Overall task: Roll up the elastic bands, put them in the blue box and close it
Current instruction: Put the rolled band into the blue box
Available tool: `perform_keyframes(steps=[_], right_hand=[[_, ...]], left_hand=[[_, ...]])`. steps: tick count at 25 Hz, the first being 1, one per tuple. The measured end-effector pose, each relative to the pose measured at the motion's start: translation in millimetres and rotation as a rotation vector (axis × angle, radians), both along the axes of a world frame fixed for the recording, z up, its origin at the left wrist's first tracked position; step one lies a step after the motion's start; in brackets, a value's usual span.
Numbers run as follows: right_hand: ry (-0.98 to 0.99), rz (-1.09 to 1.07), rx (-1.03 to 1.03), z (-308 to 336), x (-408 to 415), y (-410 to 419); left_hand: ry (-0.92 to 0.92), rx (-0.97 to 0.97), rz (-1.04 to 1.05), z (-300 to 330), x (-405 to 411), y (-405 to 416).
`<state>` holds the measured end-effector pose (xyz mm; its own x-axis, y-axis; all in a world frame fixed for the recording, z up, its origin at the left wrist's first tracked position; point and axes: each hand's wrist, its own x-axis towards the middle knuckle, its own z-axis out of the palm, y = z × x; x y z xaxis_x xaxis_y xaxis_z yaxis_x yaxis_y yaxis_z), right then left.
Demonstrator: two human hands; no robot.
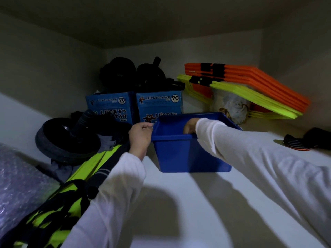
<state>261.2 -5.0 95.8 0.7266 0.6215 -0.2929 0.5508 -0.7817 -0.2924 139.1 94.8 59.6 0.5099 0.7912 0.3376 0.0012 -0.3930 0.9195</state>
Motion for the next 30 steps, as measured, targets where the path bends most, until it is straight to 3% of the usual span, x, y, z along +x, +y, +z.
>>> perform_keyframes(steps=[5,10,19,30], right_hand=[[-0.112,-0.005,0.025,-3.7,4.2,0.0],[0.002,0.047,-0.107,-2.7,4.8,7.8],[-0.063,-0.007,-0.035,-4.5,4.0,6.3],[-0.002,0.043,-0.156,6.1,-10.9,-0.6]], left_hand=[[-0.013,-0.010,-0.008,-0.3,0.6,1.0],[-0.016,-0.009,-0.018,-0.9,0.2,1.8],[-0.020,-0.017,-0.023,-1.7,1.5,4.9],[-0.038,-0.041,-0.046,-2.4,1.8,5.6]])
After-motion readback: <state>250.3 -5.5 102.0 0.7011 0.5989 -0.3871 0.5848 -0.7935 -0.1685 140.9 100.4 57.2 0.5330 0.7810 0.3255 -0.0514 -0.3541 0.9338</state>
